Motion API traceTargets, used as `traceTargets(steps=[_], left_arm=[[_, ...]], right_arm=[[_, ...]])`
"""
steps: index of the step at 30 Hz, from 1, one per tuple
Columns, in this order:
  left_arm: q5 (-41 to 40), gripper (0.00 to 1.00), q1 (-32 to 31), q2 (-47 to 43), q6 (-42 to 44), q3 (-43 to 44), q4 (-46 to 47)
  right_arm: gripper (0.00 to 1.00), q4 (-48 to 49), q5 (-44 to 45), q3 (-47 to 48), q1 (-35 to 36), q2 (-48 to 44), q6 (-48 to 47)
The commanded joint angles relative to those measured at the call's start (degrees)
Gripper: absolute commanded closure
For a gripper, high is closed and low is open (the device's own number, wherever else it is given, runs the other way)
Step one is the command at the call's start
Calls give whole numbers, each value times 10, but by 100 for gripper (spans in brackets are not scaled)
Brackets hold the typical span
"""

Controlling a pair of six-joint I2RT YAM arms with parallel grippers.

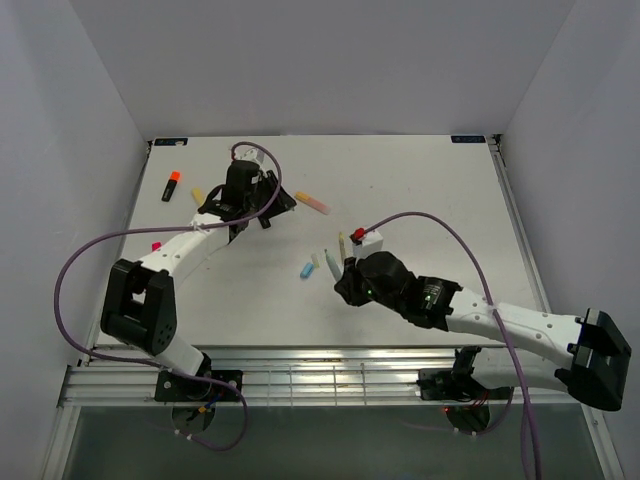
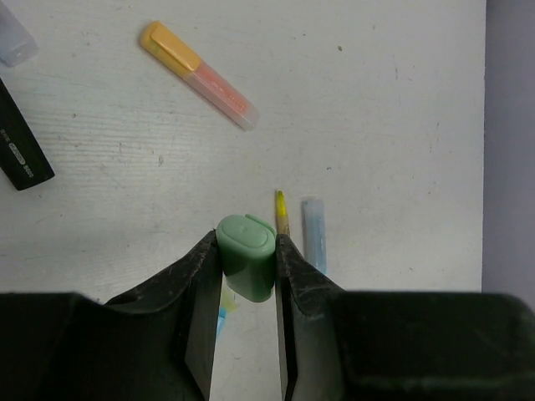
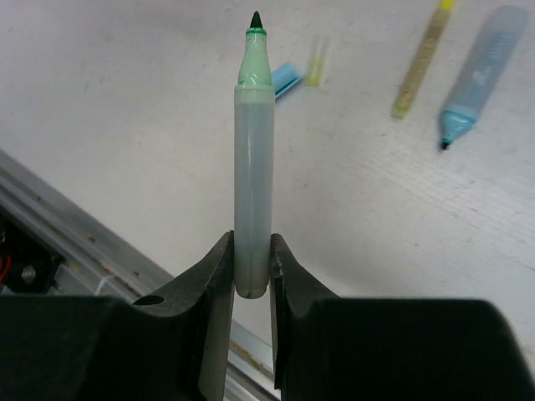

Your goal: Open the pen caps

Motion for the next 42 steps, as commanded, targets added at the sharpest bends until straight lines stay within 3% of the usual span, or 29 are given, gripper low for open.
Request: traceTargets(steps=[1, 9, 14, 31, 36, 42], left_arm=[[20, 100, -6, -45, 14, -40, 22], [78, 100, -14, -91, 37, -149, 26], [100, 87, -16, -94, 42, -198, 37], [117, 84, -42, -39, 52, -238, 80], [107, 74, -42, -17, 55, -236, 81], [108, 69, -42, 6, 58, -236, 84]], right_arm=[[92, -11, -13, -8, -76, -18, 3], [92, -11, -61, 5, -241, 17, -28], [92, 28, -110, -10, -300, 67, -32], [92, 138, -209, -35, -348, 176, -36], [92, 144, -221, -28, -351, 194, -39], [92, 157, -228, -35, -352, 204, -38]])
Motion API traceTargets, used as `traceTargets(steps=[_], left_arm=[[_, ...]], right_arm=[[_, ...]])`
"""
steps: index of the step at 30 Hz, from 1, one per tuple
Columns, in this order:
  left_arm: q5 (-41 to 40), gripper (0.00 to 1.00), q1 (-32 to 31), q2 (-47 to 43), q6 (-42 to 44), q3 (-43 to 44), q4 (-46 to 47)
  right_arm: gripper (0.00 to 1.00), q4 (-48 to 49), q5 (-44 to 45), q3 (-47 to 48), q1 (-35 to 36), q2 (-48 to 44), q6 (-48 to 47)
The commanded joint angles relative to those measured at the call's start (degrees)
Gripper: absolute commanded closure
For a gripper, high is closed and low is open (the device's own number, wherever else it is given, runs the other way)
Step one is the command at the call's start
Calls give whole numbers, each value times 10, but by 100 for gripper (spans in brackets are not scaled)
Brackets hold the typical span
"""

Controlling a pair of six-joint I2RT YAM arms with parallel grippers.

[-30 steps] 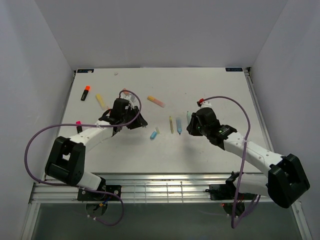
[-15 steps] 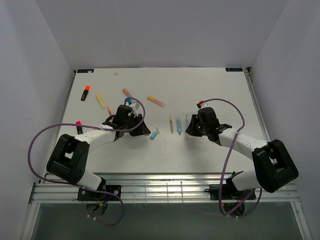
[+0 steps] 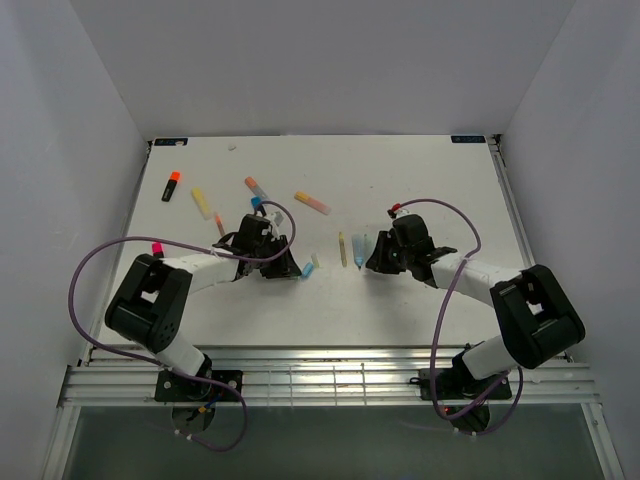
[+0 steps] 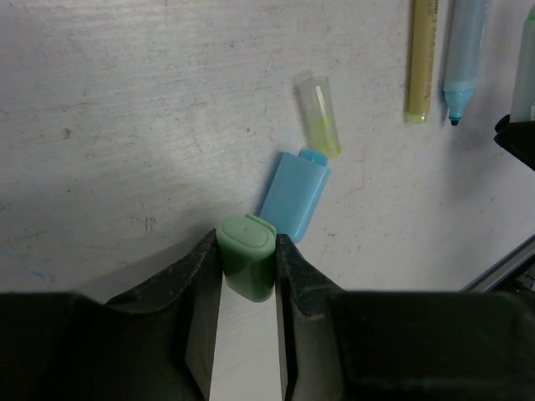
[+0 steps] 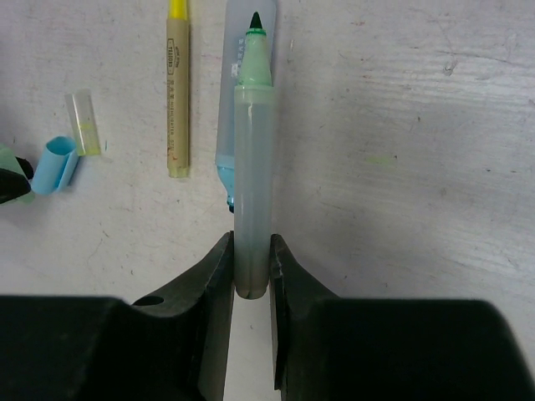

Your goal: Open the pen caps

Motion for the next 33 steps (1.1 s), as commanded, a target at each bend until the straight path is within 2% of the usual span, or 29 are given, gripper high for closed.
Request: traceTargets(steps=[1, 6, 14, 21, 24, 29, 33], left_arm=[[-3, 68, -1, 4, 10, -5, 19], [-1, 65, -1, 12, 6, -8, 24], [-7, 50, -1, 8, 5, -10, 23], [-30, 32, -1, -17, 0, -7, 4], [-43, 29, -1, -25, 0, 5, -16], [-60, 27, -1, -47, 6, 24, -42], [-85, 25, -1, -69, 8, 57, -63]], right_arm=[[92, 33, -14, 2, -5, 8, -10], [90, 37, -12, 3, -7, 26, -6], [83, 45, -13, 6, -10, 49, -6], [66, 48, -20, 3, -11, 54, -7], [59, 48, -22, 2, -11, 55, -8], [54, 47, -18, 0, -12, 43, -9], [41, 15, 7, 13, -13, 25, -22]])
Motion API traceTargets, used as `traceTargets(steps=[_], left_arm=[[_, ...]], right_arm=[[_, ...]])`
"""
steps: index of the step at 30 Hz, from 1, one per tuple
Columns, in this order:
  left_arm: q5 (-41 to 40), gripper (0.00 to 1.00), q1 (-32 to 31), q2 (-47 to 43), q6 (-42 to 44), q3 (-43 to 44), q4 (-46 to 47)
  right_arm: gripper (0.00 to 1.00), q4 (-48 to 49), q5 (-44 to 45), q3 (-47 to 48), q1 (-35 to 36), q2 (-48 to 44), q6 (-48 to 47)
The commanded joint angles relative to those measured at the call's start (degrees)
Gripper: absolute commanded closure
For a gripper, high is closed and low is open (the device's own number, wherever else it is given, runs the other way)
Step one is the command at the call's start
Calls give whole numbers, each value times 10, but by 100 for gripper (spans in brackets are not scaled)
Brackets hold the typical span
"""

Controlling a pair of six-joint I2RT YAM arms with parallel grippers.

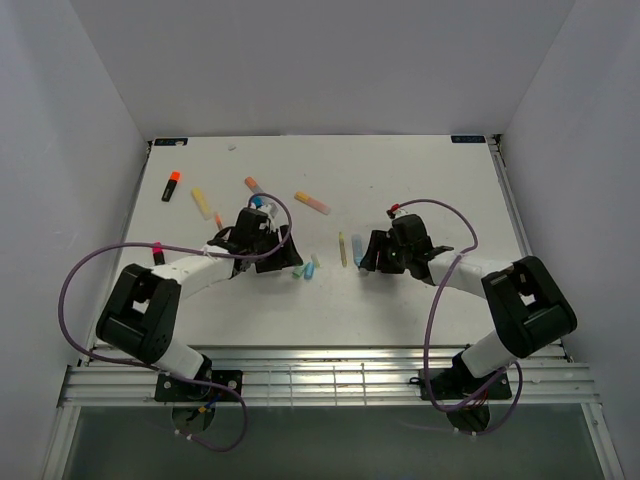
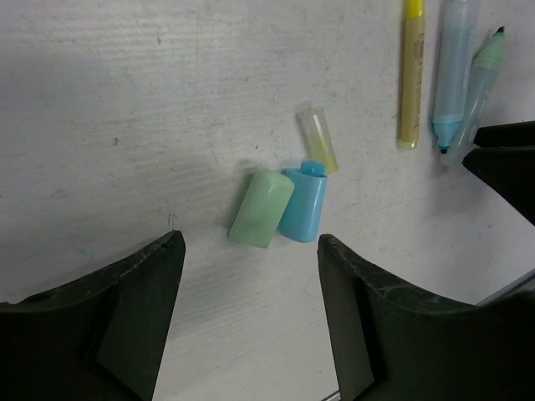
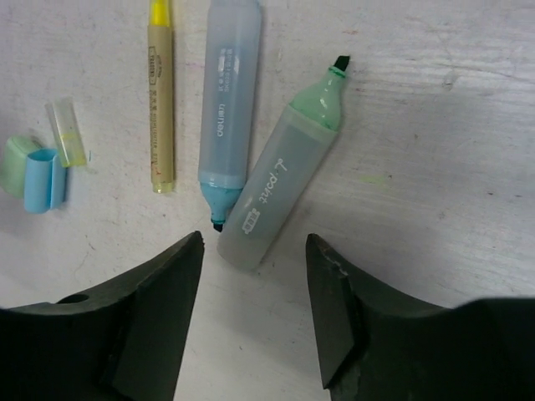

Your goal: Open the pen caps

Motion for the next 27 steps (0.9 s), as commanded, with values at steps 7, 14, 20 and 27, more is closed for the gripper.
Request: traceTargets(steps=[7, 14, 20, 27], left_arm=[[-60, 23, -1, -2, 11, 151, -53], [-117, 23, 2, 155, -51, 368, -151], [-160, 21, 4, 317, -86, 548, -225], [-188, 22, 5, 456, -105, 719, -290]], right_arm=[[25, -147, 106, 54, -3, -68, -39], [7, -287, 215, 110, -2, -78, -38], [2, -315, 240, 107, -2, -114, -30], [4, -323, 268, 102, -2, -120, -37]])
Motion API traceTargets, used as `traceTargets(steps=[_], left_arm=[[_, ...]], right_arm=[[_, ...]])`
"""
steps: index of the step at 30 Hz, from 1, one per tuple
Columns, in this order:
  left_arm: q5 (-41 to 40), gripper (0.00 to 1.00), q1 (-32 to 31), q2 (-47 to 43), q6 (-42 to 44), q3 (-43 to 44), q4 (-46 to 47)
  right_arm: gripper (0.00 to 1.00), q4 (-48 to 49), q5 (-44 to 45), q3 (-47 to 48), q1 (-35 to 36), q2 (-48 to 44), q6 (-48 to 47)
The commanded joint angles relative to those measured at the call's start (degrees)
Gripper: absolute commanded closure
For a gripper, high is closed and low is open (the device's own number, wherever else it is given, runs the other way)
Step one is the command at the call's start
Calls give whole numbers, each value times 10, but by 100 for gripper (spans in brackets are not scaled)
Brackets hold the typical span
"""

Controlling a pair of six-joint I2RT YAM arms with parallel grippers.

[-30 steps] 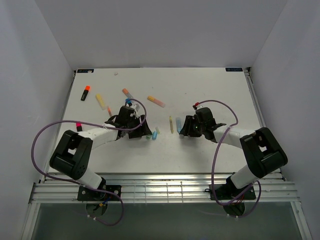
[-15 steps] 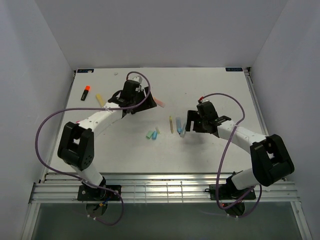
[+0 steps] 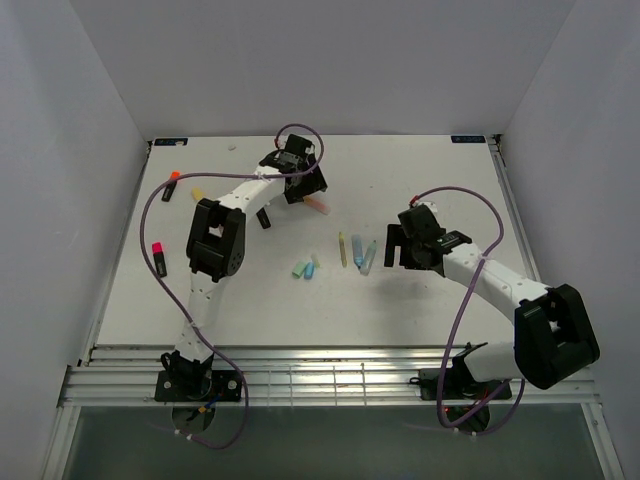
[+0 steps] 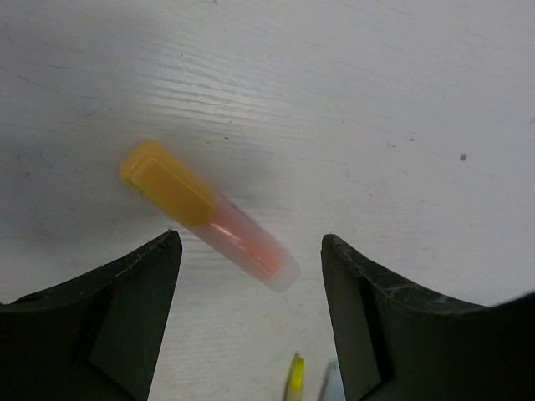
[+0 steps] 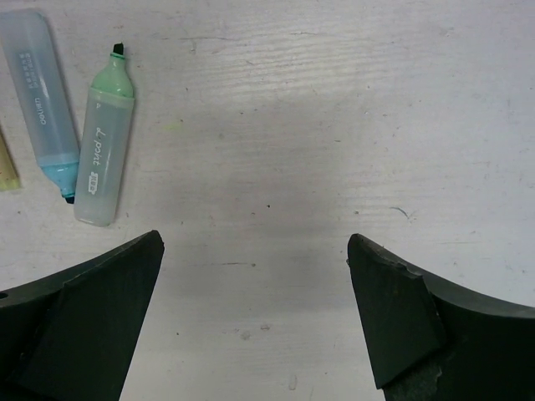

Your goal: Open the pen caps

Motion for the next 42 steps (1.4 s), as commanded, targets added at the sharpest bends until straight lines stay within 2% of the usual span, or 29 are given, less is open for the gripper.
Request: traceTargets(steps=[1, 11, 14, 19, 23, 29, 33, 36, 42], left_arm=[[-36, 22, 5, 12, -21, 47, -48], [-72, 23, 4, 67, -26, 76, -53], [-63, 27, 4, 89, 1, 97, -60], [-97, 33, -6, 103, 40, 111, -87], [-125, 36, -15, 104, 73, 99, -95], [-150, 46, -29, 98, 124, 57, -93], [-147, 65, -29, 97, 132, 33, -85], [-146, 75, -29, 89, 131, 12, -67], [-133, 100, -29, 22, 125, -22, -35]], right_arm=[[4, -7, 30, 9, -1, -16, -5], [3, 29, 11, -11, -1, -23, -4], [3, 31, 14, -16, -1, -29, -4], [3, 36, 26, -24, -1, -42, -6], [3, 44, 19, -29, -1, -51, -6], [3, 45, 19, -34, -1, -59, -6], [3, 43, 12, -31, -1, -61, -6], [2, 41, 9, -31, -1, -63, -6], [2, 44, -29, -32, -1, -77, 0]])
